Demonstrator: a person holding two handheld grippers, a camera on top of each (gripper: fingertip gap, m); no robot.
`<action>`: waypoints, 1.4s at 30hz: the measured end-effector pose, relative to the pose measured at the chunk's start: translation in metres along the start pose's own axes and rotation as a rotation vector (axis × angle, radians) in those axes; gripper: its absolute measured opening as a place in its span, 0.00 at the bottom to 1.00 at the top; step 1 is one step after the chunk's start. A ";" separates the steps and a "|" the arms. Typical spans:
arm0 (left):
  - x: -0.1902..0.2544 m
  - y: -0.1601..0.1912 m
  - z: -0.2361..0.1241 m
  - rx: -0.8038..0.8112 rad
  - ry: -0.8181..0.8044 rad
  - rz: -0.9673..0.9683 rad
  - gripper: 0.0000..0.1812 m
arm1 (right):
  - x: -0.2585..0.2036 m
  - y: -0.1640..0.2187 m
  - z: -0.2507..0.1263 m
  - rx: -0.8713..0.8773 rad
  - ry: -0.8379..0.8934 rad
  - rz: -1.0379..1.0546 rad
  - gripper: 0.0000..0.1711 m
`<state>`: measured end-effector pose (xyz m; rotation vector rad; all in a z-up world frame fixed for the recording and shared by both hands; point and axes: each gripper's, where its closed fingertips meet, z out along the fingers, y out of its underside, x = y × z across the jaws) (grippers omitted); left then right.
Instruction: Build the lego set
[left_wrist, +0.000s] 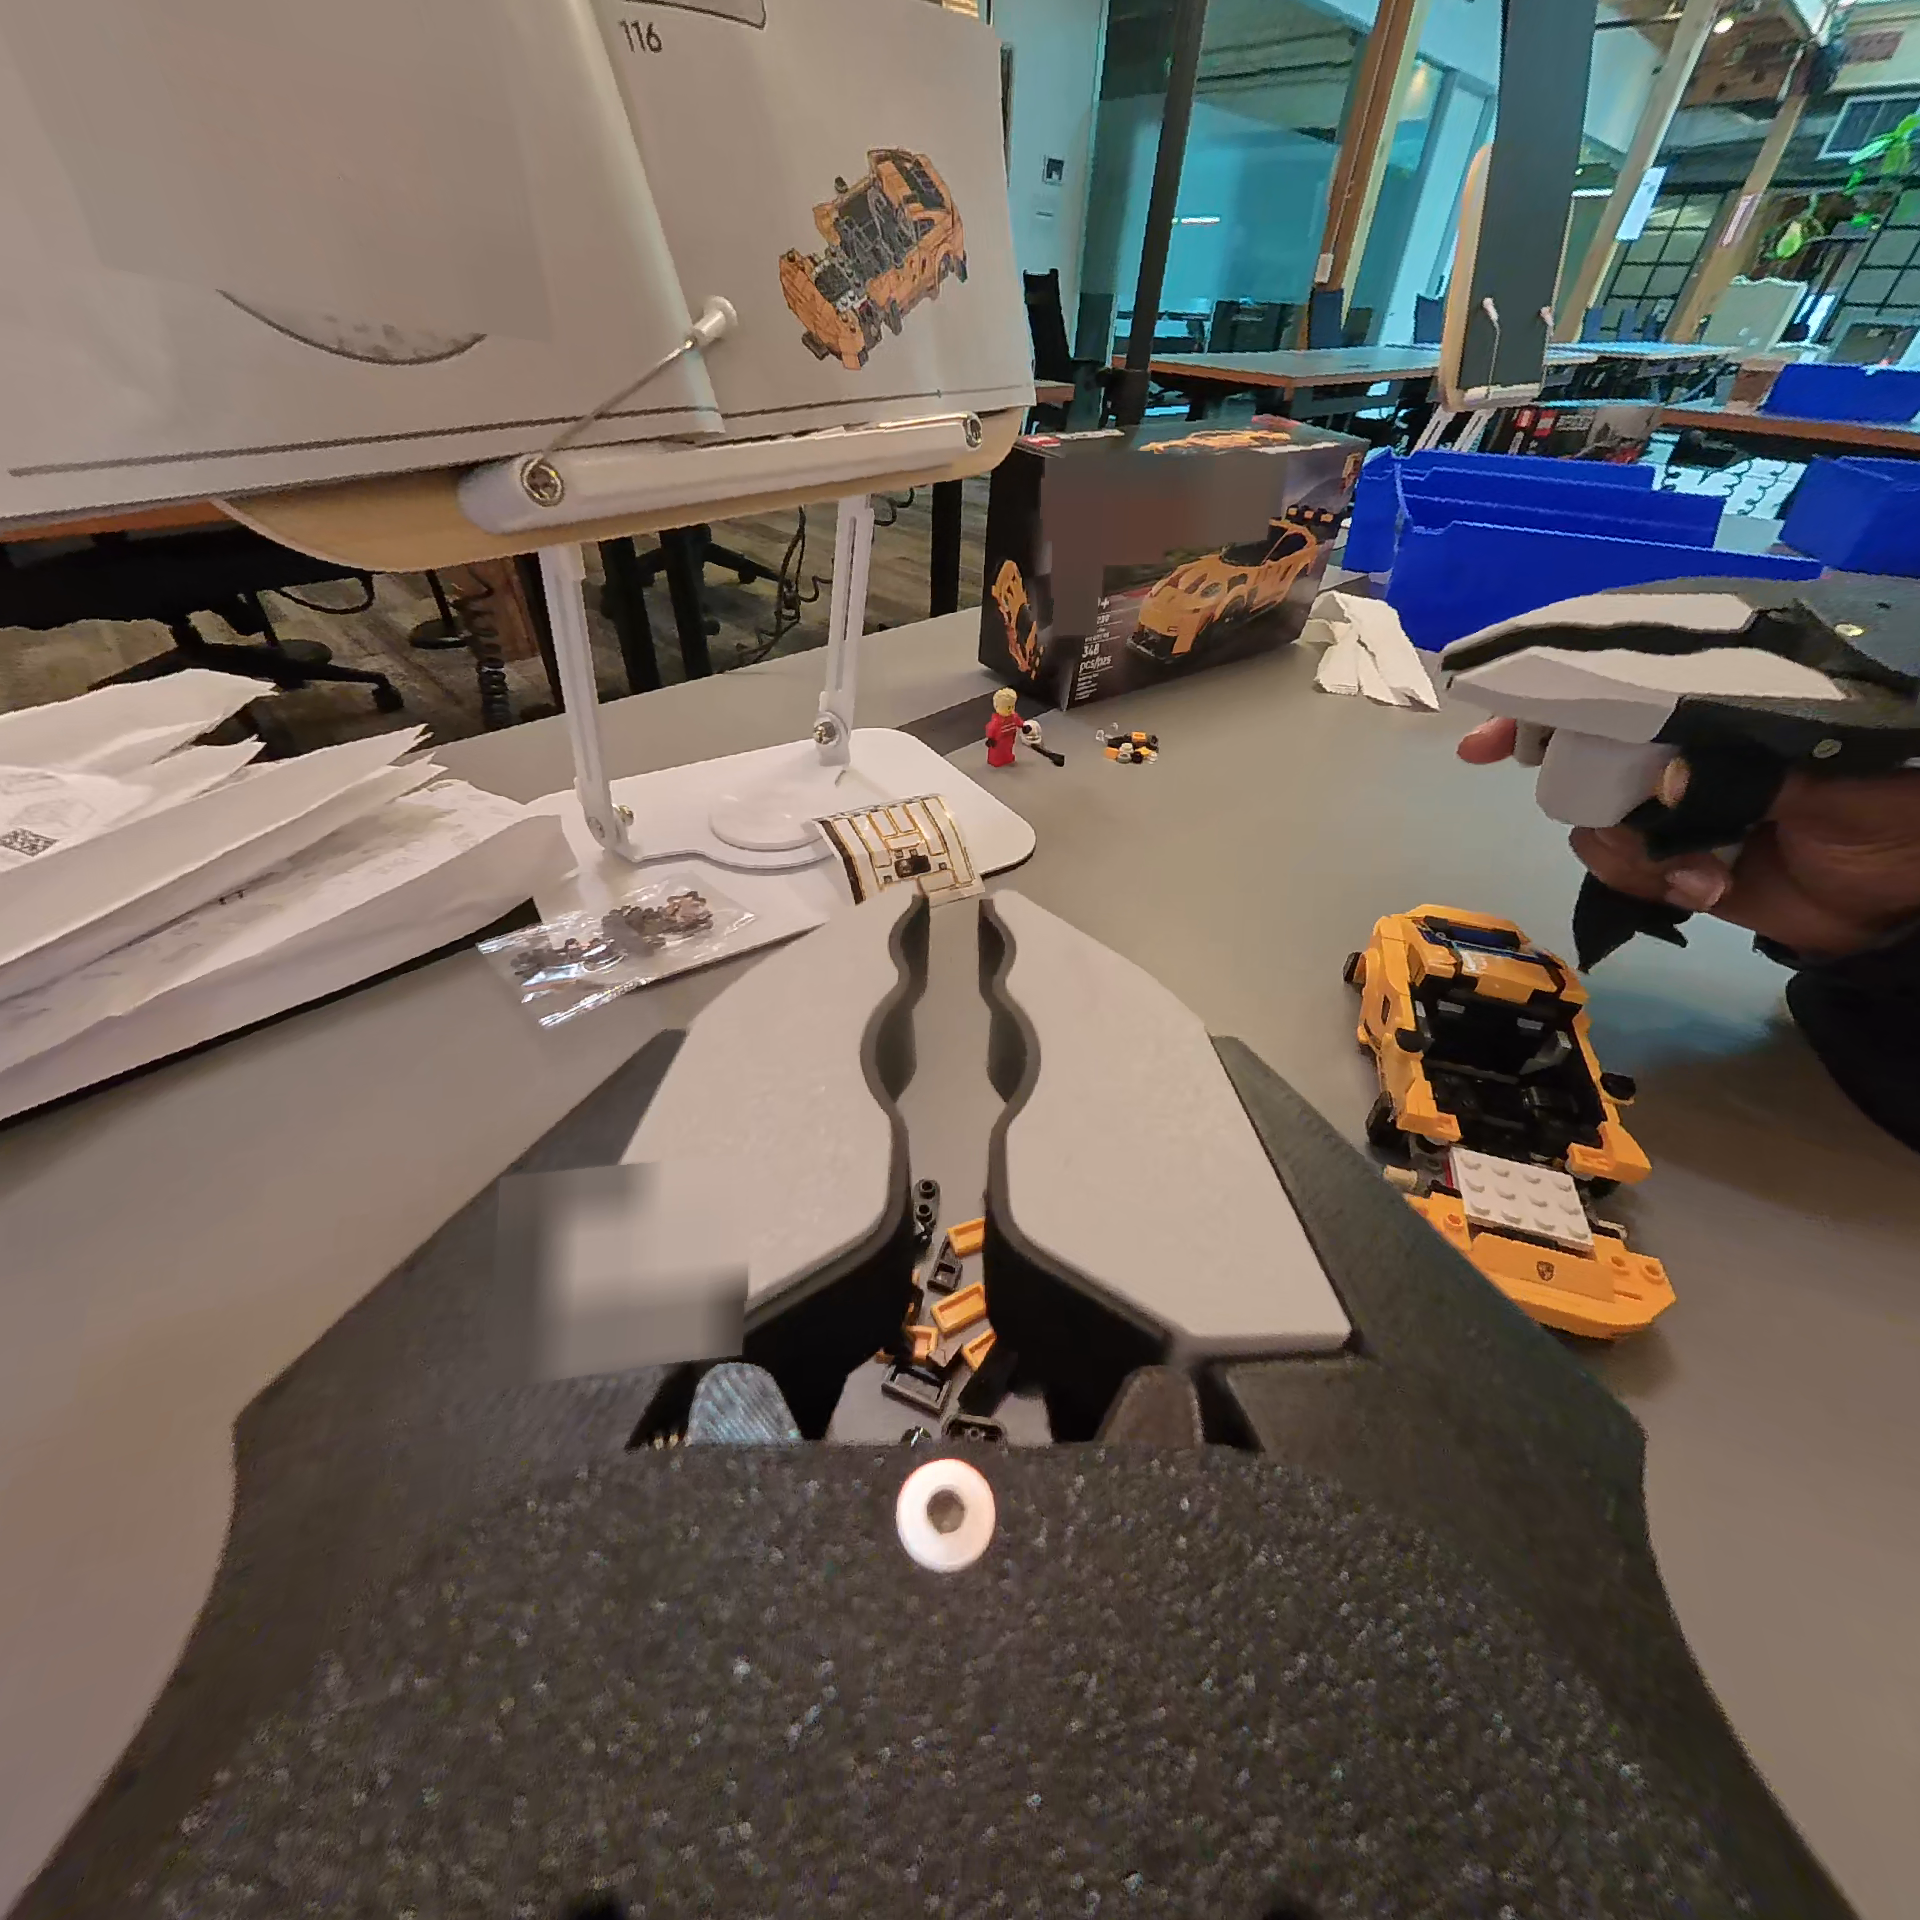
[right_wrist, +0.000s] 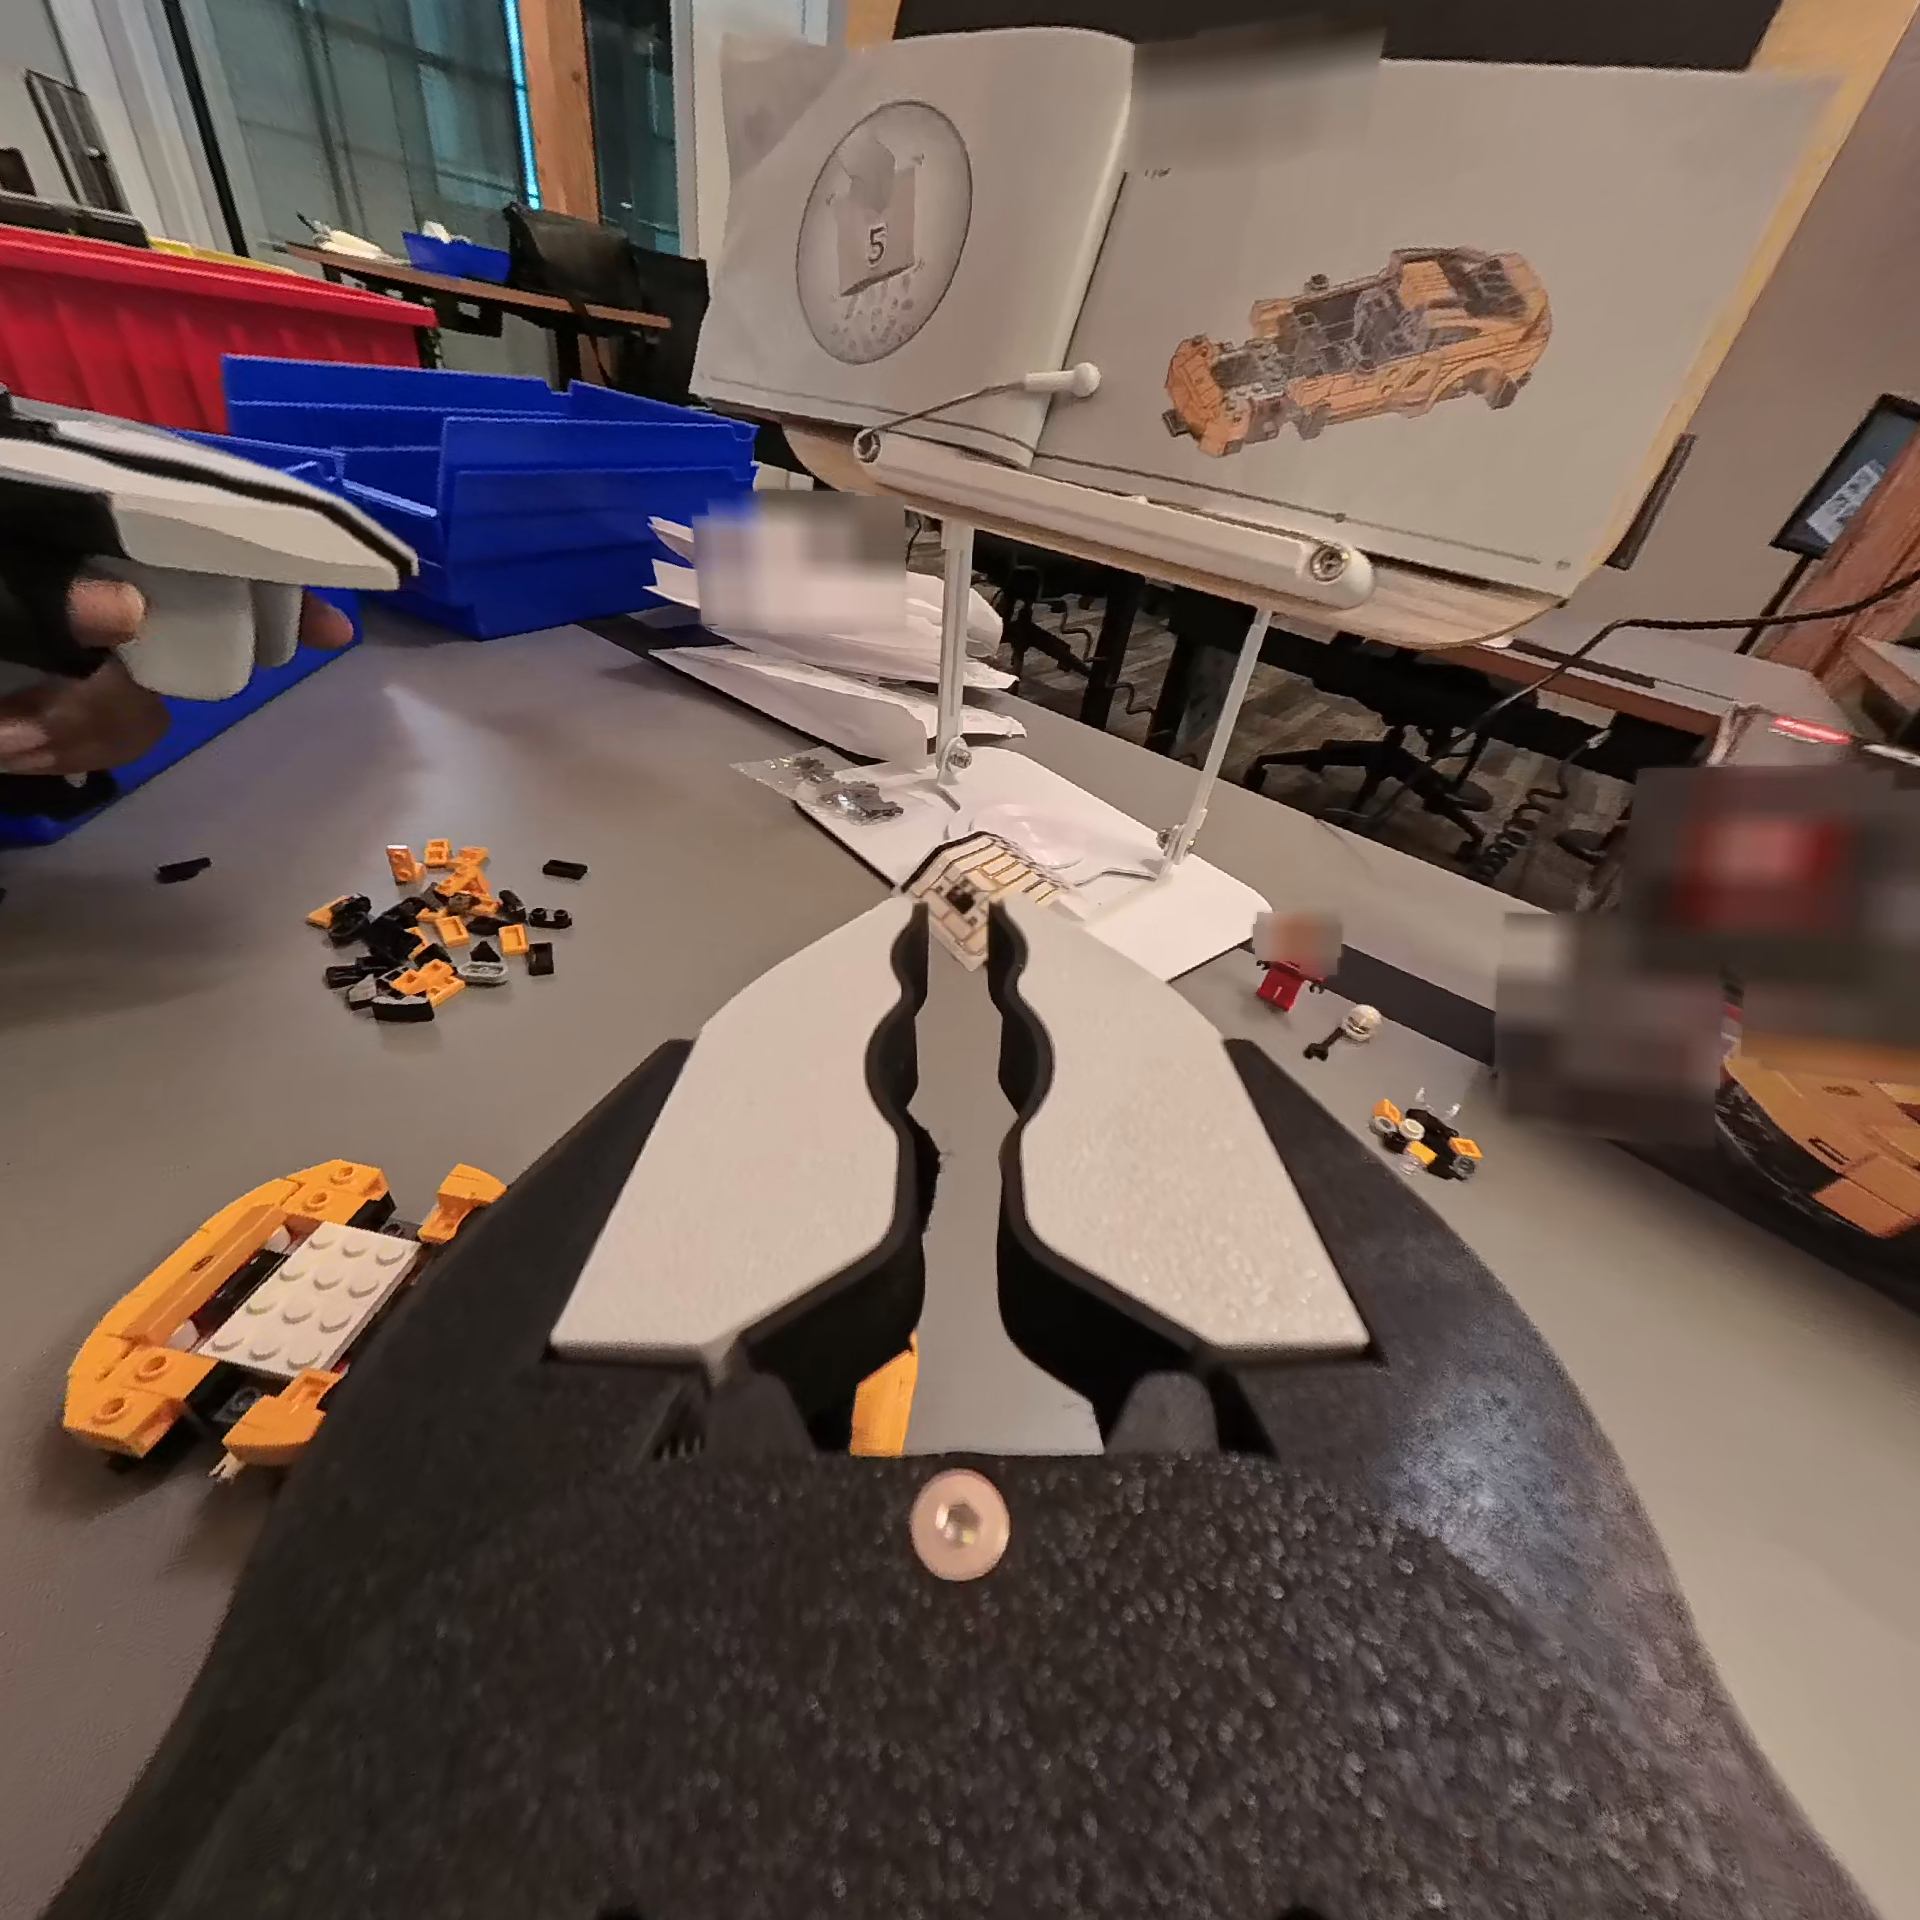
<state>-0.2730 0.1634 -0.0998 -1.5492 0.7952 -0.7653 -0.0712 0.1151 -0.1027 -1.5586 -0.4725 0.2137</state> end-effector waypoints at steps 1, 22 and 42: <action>-0.001 0.002 0.000 -0.013 -0.006 -0.007 0.02 | 0.003 0.000 -0.001 0.000 0.015 0.003 0.06; -0.031 0.008 -0.010 -0.079 -0.126 0.002 0.02 | 0.013 0.004 -0.002 -0.021 0.054 0.055 0.07; -0.014 0.061 -0.005 -0.417 0.022 0.135 0.05 | 0.003 0.000 -0.002 -0.018 -0.006 0.067 0.07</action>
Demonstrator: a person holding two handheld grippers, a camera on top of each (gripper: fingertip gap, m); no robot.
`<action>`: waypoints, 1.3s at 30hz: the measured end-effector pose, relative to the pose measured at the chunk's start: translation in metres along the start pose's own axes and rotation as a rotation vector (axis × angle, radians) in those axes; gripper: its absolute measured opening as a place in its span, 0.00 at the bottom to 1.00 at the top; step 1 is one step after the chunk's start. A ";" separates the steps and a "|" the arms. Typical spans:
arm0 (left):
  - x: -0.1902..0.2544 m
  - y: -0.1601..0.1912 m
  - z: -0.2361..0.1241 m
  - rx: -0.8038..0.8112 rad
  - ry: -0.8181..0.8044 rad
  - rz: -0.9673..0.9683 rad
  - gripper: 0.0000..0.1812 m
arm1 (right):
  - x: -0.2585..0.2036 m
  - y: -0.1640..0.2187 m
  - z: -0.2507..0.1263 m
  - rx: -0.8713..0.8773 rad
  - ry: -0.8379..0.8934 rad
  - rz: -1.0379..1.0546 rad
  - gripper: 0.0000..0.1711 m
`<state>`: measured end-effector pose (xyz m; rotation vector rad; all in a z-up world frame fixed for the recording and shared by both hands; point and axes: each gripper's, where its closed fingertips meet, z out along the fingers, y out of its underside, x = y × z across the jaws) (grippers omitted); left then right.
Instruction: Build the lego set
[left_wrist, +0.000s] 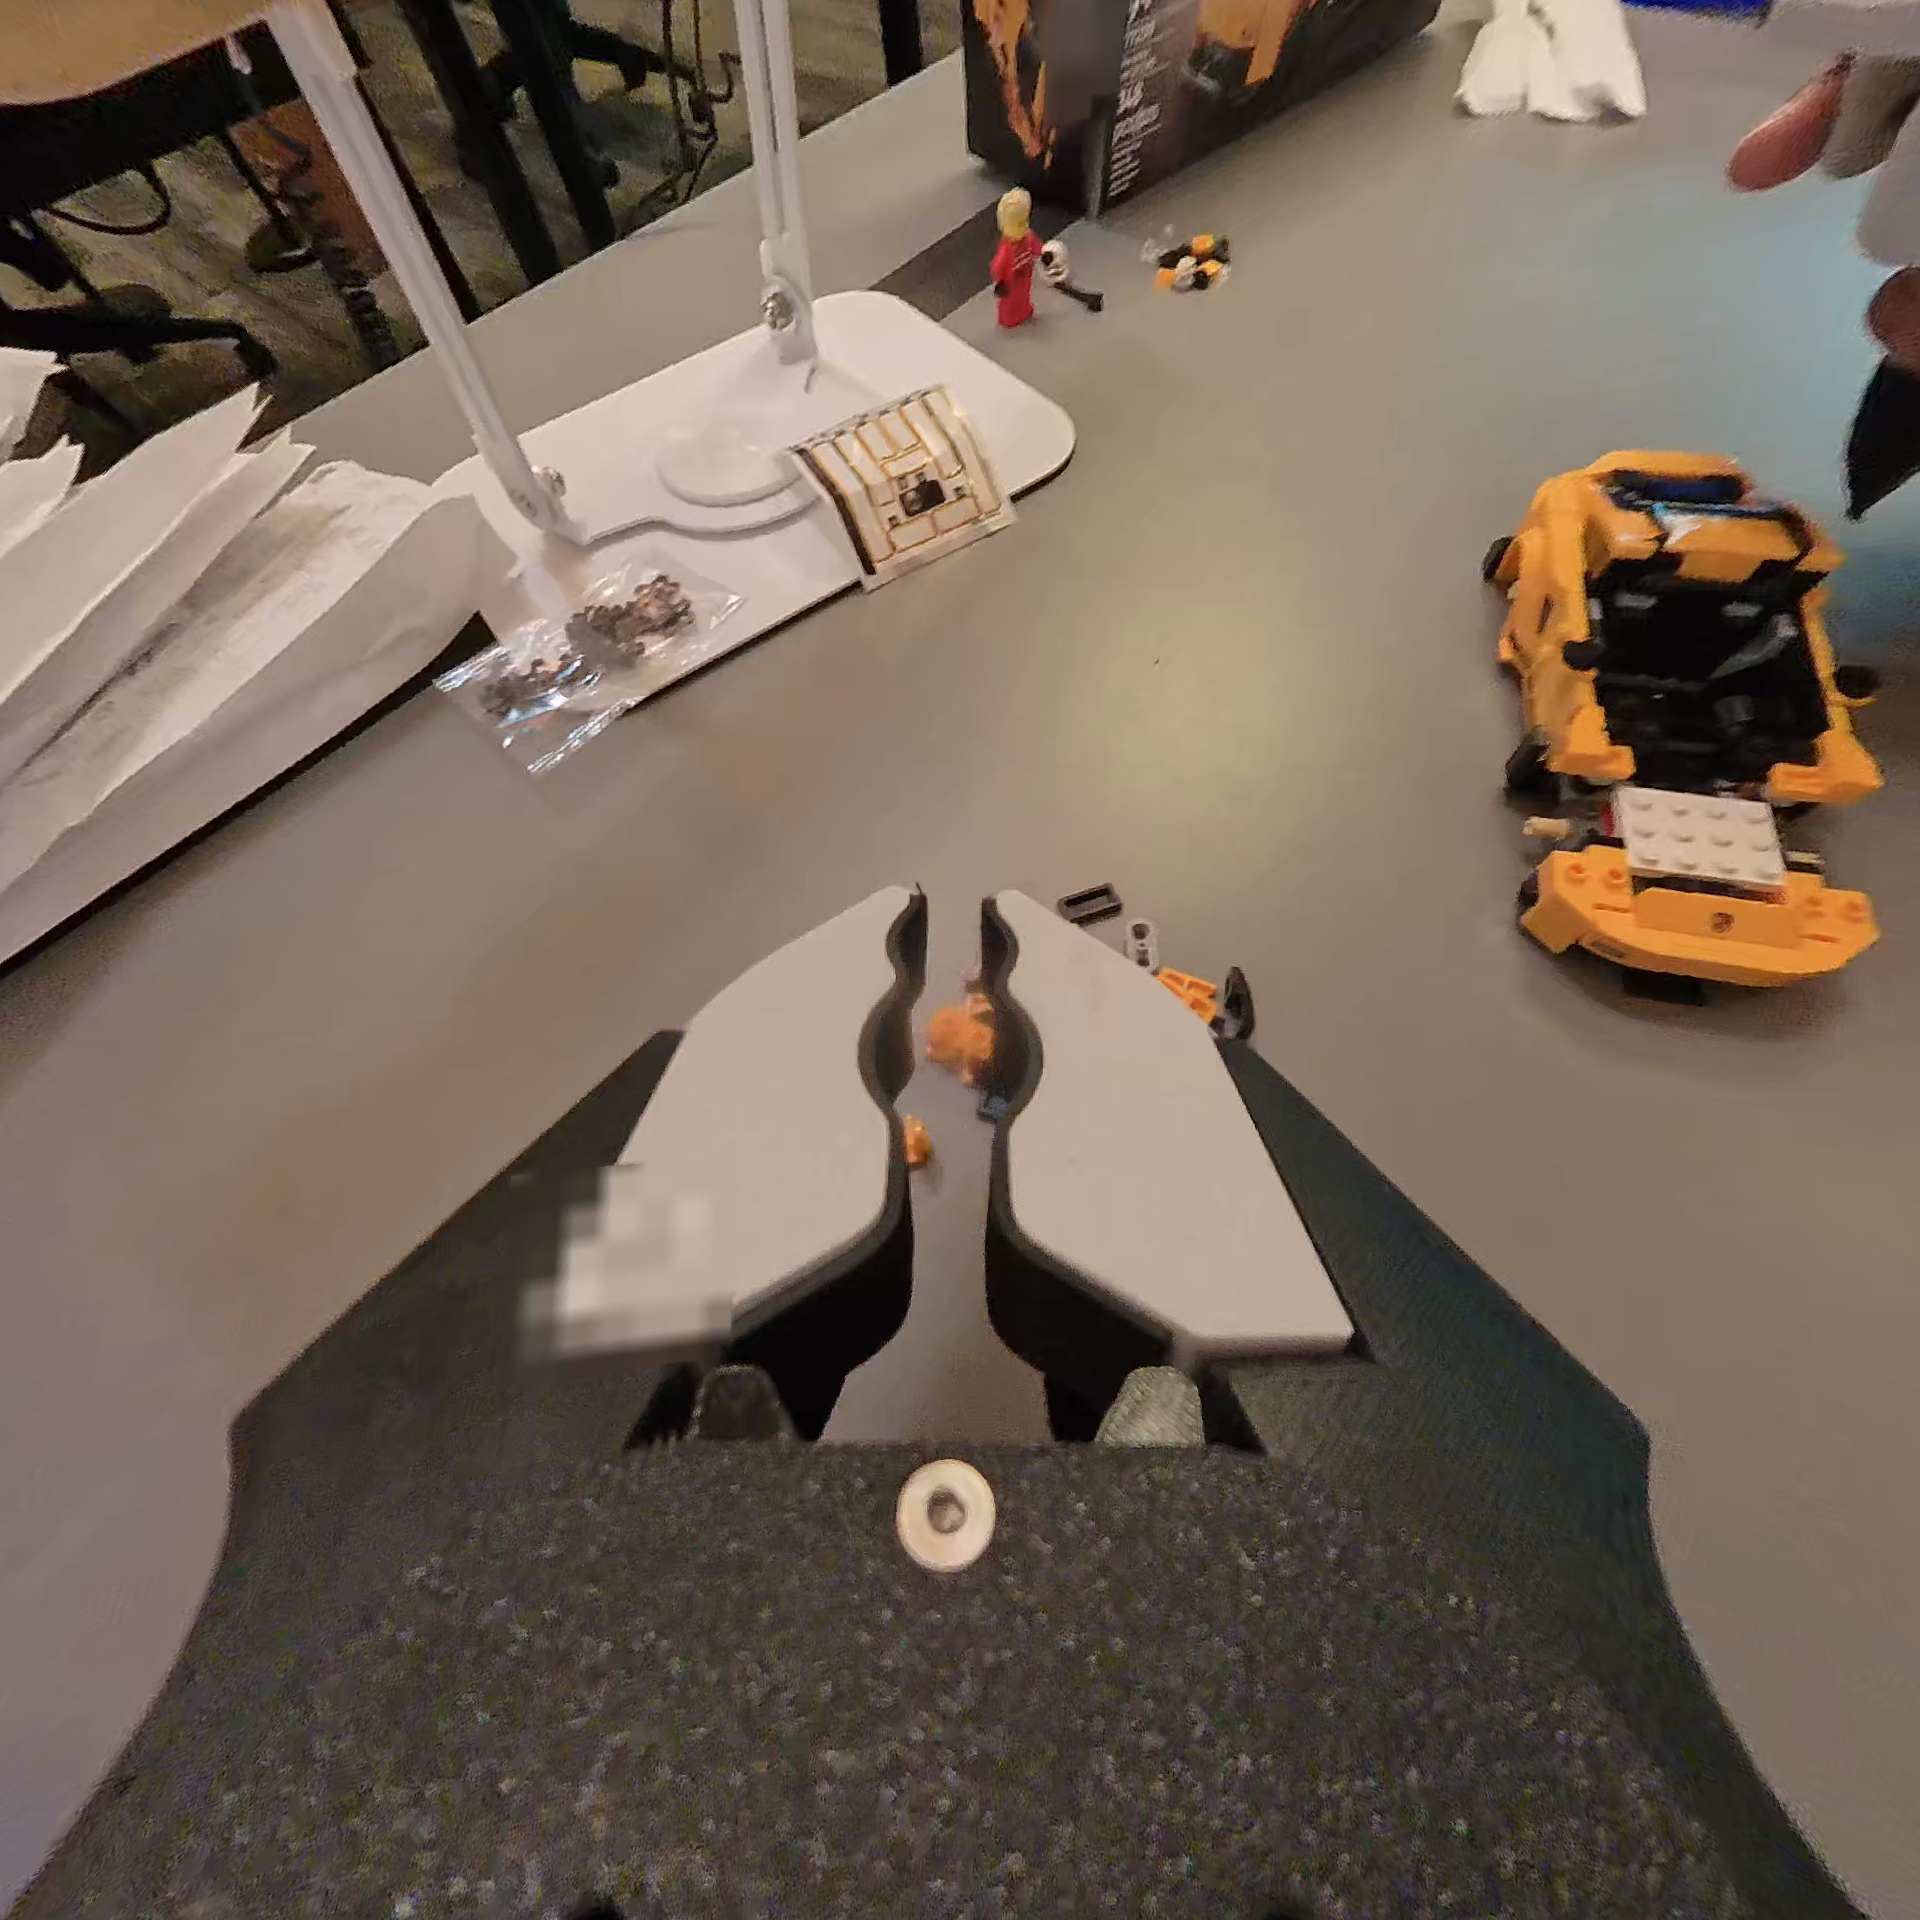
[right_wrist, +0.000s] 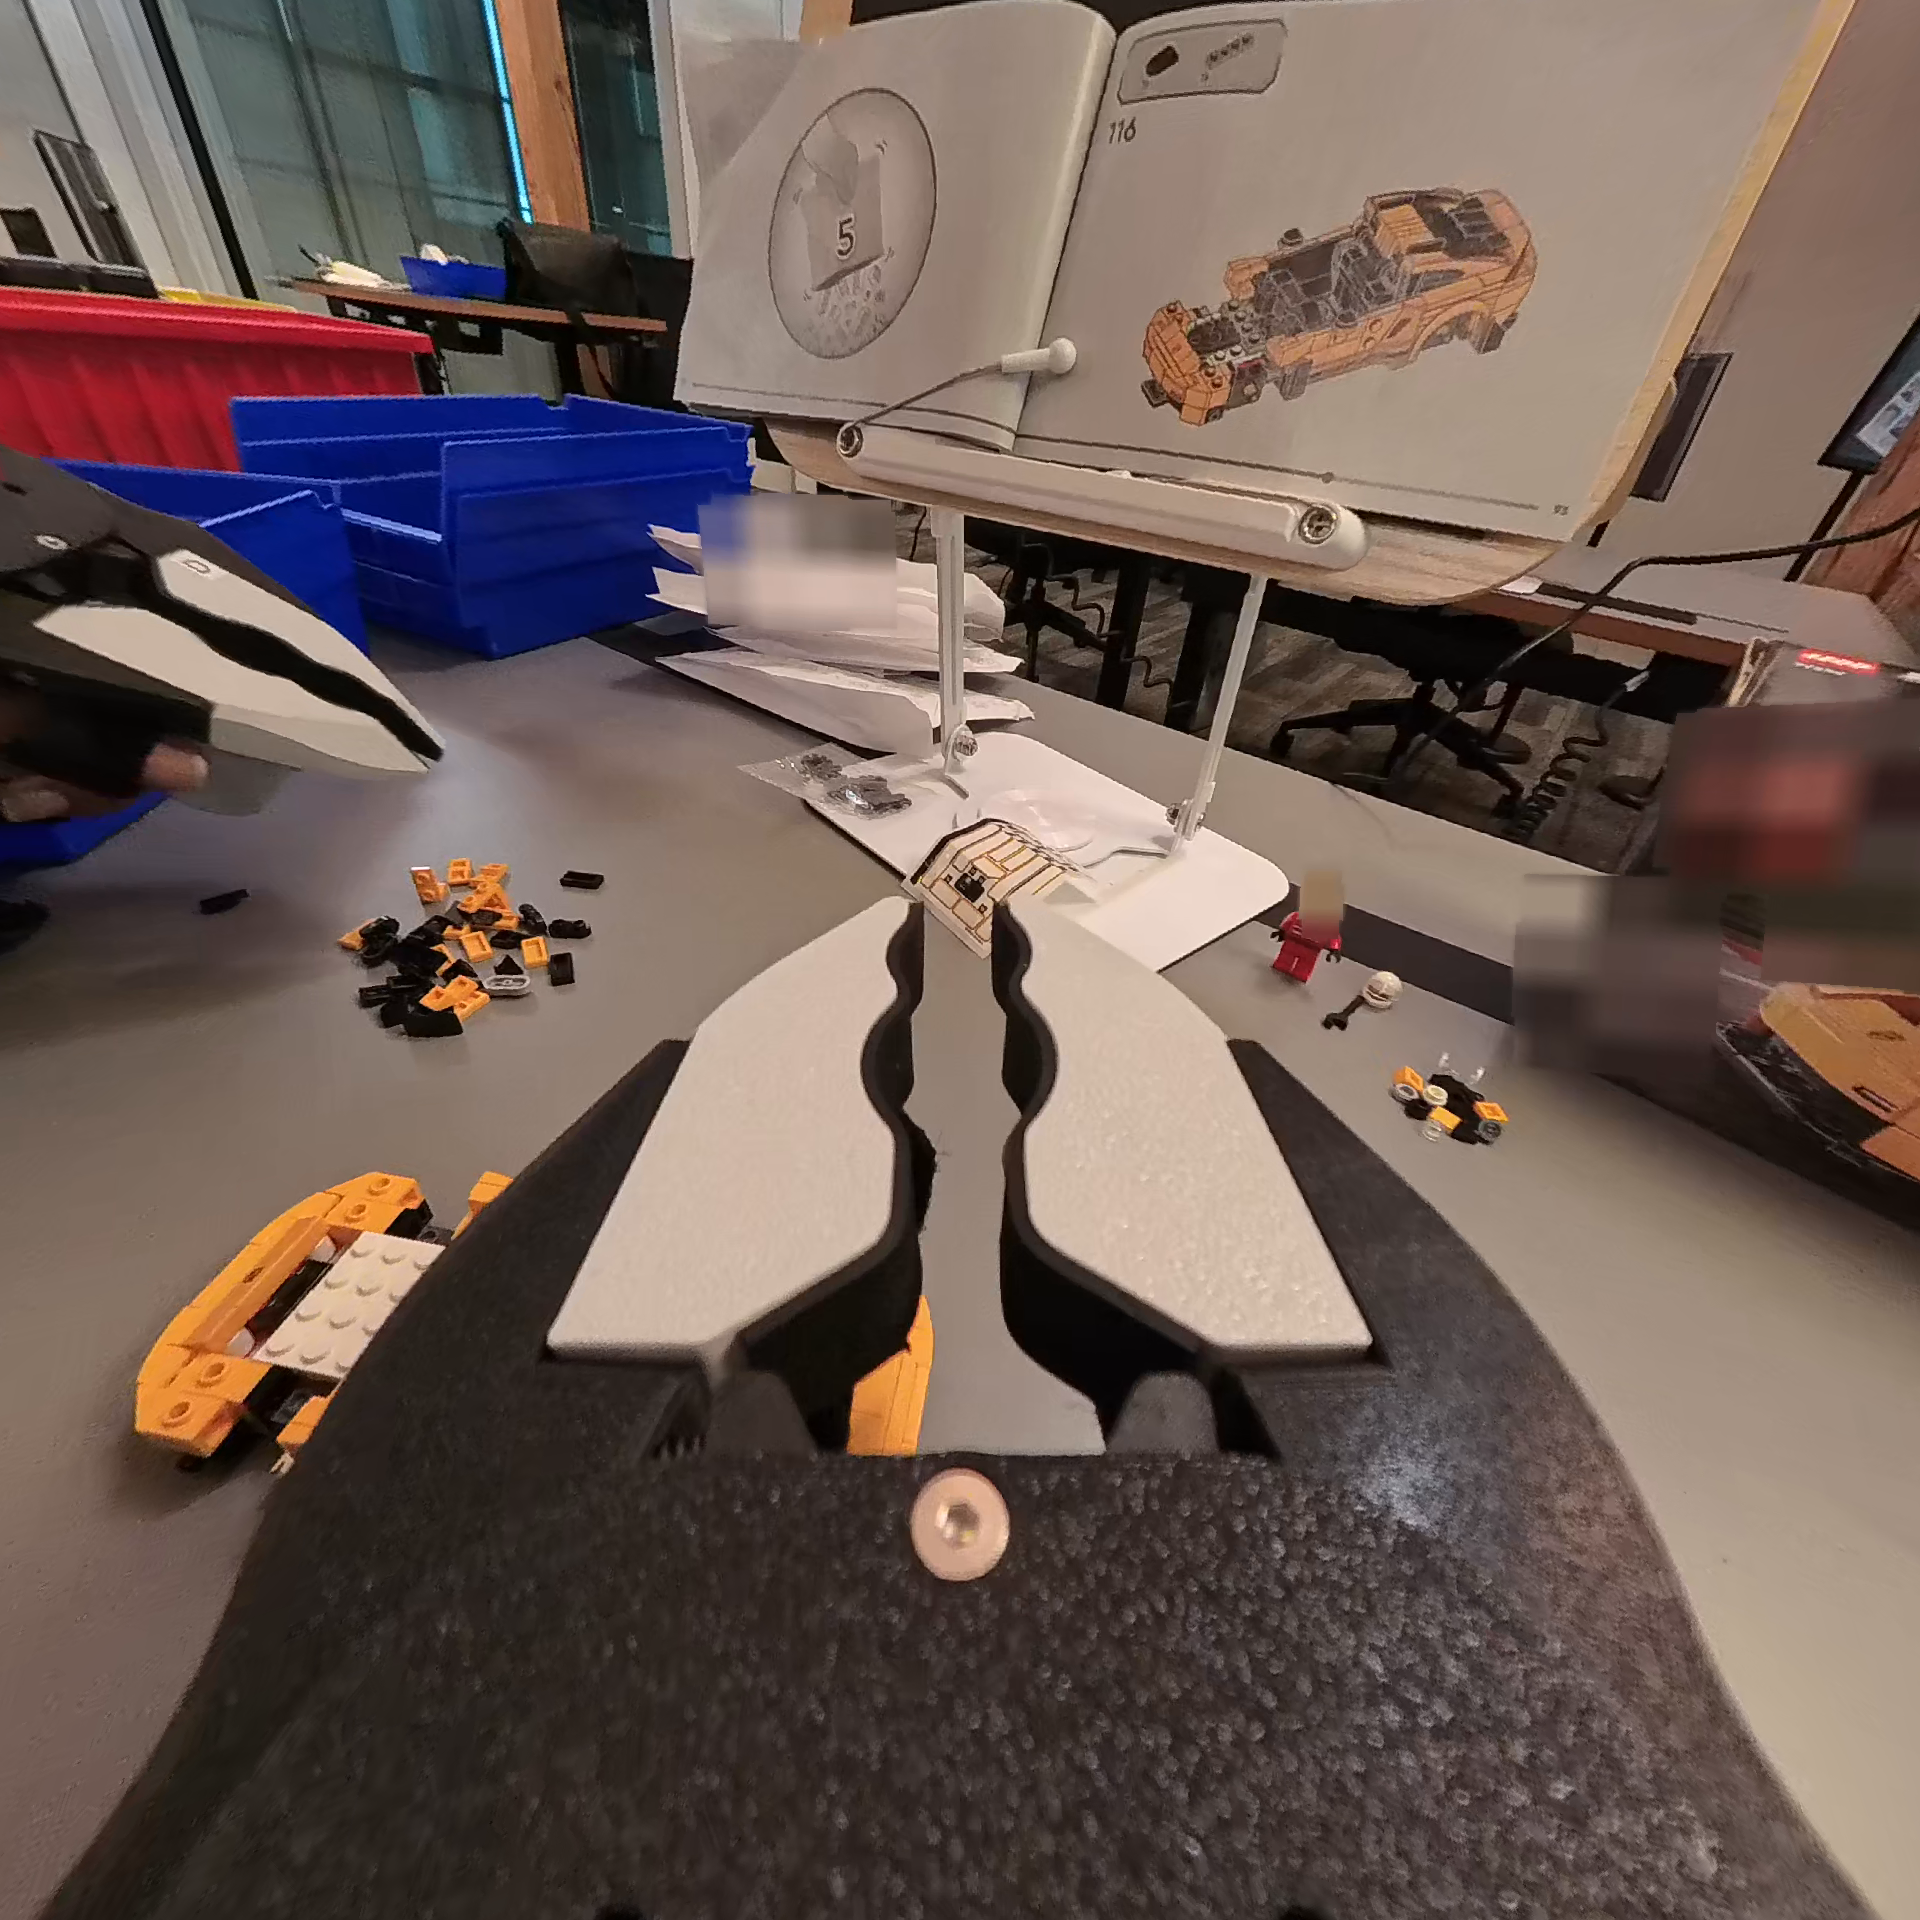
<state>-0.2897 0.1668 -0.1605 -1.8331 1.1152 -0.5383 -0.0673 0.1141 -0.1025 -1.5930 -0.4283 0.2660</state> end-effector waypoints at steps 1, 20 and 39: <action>0.000 0.001 0.001 -0.008 -0.005 0.000 0.05 | 0.000 0.000 0.000 -0.001 -0.003 0.001 0.07; 0.001 0.005 0.009 -0.021 -0.030 0.018 0.05 | -0.002 0.001 0.000 -0.004 -0.012 -0.001 0.07; 0.002 0.000 0.008 0.009 -0.039 0.038 0.06 | -0.003 0.000 0.000 -0.002 -0.012 -0.003 0.07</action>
